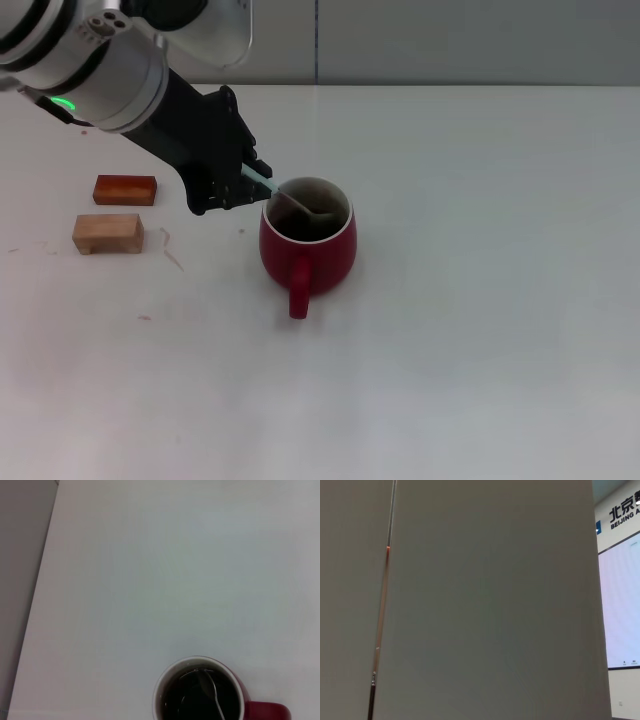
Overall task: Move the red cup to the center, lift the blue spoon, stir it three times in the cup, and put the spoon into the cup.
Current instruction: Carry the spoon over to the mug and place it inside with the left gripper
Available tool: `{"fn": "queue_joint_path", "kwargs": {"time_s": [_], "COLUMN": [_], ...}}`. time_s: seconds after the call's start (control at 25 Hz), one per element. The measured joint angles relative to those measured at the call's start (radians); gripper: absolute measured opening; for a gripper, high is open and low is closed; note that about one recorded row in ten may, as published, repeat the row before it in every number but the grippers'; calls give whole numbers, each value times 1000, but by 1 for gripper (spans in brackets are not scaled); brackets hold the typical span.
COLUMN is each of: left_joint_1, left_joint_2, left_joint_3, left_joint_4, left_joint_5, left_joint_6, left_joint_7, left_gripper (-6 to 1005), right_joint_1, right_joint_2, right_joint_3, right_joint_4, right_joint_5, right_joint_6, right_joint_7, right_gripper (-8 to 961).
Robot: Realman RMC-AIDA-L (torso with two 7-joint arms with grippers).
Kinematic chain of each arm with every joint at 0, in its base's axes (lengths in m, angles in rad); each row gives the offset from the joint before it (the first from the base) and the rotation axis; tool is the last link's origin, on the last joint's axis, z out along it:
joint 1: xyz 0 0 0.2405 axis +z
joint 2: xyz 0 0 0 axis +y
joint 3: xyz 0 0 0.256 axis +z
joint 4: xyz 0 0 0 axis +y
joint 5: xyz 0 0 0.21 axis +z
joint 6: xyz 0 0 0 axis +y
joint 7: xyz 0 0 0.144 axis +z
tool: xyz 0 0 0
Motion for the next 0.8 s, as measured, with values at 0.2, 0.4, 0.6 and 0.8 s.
{"fn": "queue_joint_path", "kwargs": {"time_s": [0.2, 0.4, 0.6, 0.8], "left_joint_1": [-16, -26, -29, -29], "left_joint_2": [-3, -5, -6, -7], "left_joint_3": [61, 101, 137, 165], "left_joint_4": [0, -14, -21, -43], "left_joint_5": [31, 43, 52, 68], "left_joint_6": [-16, -53, -92, -123], "left_joint_7": [-7, -7, -13, -22], "left_gripper": [140, 140, 140, 140], "right_joint_1": [-5, -10, -12, -12], "right_joint_2": [-1, -1, -2, -2], "right_joint_3": [2, 4, 3, 3], "right_joint_4": [-1, -2, -2, -4], "right_joint_5": [0, 0, 0, 0], "right_joint_6": [0, 0, 0, 0], "right_joint_7": [-1, -1, -1, -1], "right_gripper": [579, 579, 580, 580]}}
